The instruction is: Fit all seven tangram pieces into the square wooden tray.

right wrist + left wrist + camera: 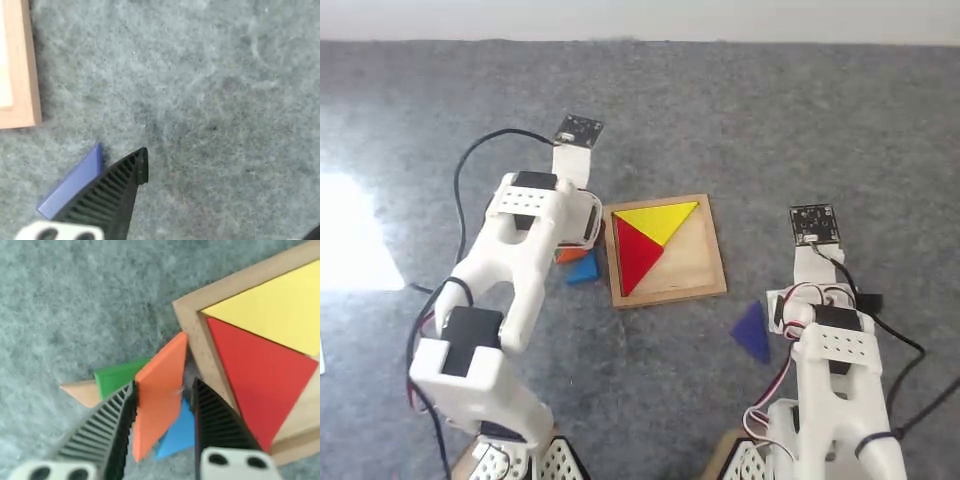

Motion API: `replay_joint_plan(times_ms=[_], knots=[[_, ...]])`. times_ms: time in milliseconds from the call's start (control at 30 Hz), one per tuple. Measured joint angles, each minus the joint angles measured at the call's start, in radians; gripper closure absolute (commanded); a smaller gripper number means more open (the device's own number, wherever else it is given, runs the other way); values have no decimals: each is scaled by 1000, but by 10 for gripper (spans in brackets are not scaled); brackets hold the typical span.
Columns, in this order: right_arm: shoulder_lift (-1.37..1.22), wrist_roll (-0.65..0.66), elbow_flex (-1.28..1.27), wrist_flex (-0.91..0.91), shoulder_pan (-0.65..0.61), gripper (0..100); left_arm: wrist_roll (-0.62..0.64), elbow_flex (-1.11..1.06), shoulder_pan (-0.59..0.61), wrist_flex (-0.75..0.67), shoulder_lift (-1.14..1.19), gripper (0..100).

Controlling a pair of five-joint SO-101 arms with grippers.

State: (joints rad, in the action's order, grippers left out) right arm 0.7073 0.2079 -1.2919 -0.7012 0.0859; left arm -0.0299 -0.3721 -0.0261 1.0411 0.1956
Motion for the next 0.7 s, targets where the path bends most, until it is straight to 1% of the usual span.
replay_joint_plan(times_ms=[100, 367, 500, 700], knots=[[0, 0, 0, 0, -2, 479, 0, 0, -17, 0, 0, 830], [0, 0, 0, 0, -2, 479, 0, -21, -14, -3, 0, 832], [0, 0, 0, 0, 2, 479, 0, -21, -14, -3, 0, 863], [0, 0, 0, 0, -2, 479, 3, 21, -26, -3, 78, 867]])
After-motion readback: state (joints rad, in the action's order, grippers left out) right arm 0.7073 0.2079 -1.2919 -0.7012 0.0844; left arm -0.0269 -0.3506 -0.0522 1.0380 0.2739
